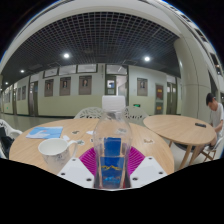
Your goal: Pour water
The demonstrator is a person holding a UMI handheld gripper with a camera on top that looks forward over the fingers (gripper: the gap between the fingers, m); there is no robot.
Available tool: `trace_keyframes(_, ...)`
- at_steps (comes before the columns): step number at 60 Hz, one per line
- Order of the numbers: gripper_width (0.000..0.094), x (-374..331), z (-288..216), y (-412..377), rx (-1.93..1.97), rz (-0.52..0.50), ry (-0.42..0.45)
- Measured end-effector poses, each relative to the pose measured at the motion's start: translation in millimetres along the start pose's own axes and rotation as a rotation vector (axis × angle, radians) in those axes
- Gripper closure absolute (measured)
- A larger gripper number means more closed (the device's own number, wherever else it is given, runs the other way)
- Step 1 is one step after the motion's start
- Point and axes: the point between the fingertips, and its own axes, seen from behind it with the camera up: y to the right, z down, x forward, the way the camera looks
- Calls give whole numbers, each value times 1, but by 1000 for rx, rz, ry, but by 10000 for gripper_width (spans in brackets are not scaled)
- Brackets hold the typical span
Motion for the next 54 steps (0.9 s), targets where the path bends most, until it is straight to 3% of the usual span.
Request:
trace_keyframes(5, 532, 26, 2, -11, 6, -6, -8)
trace_keyframes(9, 419, 31, 2, -12, -9, -11, -26)
trace_keyframes(15, 72, 34, 10, -16, -36, 0, -82)
trace_keyframes(33, 81, -74, 17, -31, -68, -20, -89)
trace_keyframes(54, 77, -186, 43, -139, 54, -264, -68)
